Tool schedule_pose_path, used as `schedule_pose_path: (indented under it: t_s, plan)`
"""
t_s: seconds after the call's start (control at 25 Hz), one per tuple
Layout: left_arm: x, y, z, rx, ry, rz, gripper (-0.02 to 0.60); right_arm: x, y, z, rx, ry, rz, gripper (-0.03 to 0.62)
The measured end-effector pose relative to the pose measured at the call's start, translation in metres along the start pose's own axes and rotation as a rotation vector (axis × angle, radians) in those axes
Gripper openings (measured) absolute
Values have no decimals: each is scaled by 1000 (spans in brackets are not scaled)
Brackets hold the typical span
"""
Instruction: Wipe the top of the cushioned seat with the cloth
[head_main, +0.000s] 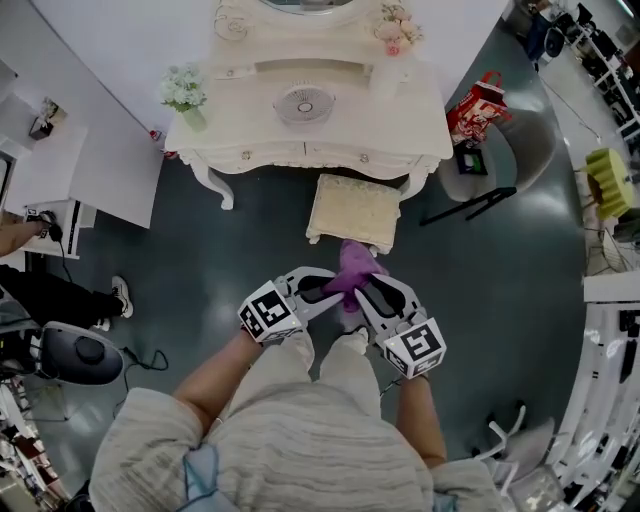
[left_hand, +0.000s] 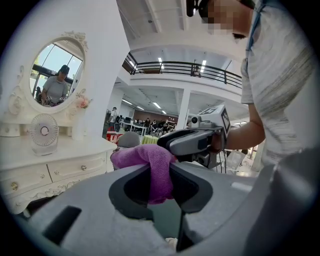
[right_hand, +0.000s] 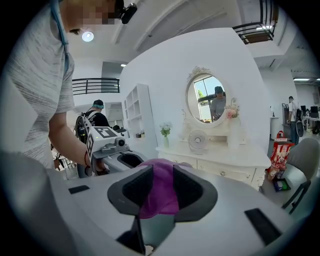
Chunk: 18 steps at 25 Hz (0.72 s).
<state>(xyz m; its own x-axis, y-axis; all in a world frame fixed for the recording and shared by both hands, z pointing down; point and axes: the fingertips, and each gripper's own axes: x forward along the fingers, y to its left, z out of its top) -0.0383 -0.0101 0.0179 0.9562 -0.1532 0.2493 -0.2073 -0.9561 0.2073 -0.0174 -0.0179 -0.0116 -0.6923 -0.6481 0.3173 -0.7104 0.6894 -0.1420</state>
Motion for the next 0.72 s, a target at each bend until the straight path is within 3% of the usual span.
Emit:
schedule_pose_path:
  t_s: [0.28,0.72]
  plan:
    - [55,32,-16,-1,12,41,77,10,-57,-32,24,16,41,86]
    - [107,119,-84,-25,25,117,77,75,-135,-99,42,64,61,104]
